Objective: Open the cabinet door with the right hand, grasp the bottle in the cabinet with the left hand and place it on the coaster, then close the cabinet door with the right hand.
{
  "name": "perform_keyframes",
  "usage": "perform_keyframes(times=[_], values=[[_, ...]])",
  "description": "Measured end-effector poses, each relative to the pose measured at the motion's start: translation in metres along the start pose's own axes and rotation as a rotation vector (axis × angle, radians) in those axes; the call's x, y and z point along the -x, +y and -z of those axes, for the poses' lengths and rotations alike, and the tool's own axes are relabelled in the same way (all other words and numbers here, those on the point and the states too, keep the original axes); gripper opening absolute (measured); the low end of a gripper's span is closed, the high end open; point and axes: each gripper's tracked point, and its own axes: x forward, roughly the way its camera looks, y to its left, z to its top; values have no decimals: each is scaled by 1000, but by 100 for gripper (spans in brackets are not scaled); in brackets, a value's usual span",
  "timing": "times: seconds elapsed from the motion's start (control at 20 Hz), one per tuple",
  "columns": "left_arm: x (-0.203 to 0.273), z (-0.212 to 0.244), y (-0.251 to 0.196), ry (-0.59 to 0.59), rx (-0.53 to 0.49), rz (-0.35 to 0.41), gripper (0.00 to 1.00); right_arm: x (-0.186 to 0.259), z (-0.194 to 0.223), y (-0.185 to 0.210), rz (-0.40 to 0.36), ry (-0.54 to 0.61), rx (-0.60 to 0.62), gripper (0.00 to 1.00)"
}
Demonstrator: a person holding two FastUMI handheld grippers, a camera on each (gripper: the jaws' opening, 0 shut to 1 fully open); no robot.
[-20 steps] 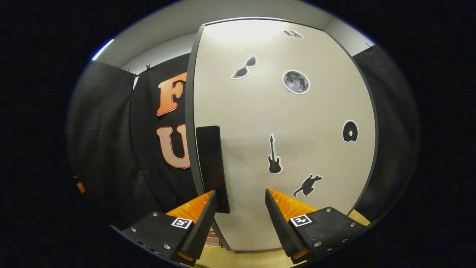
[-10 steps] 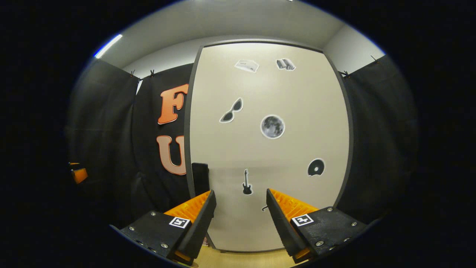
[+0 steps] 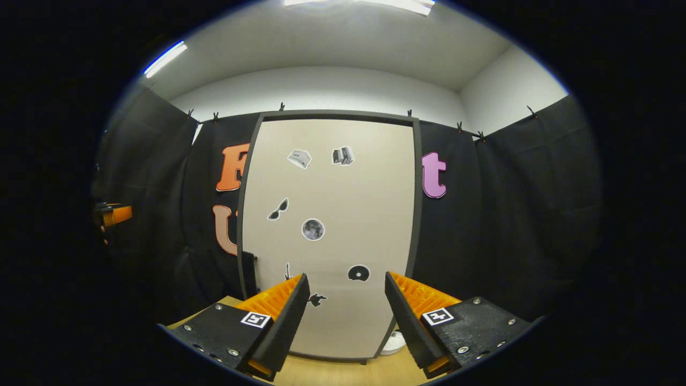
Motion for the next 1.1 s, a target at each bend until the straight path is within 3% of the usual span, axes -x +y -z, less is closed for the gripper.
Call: perform_keyframes(times=[0.25, 0.5, 0.85, 1.1], values=[[25, -16, -6, 17, 52, -36, 95, 36, -25, -50, 6, -28, 9, 88], [54, -35, 8, -2, 23, -118, 98, 59, -43, -77, -5, -51, 39, 88], [76, -60, 26, -50, 15, -150, 93, 73, -51, -72, -20, -53, 54, 88], [71, -71, 40, -64, -20, -112, 94, 83, -50, -53, 6, -53, 40, 88]])
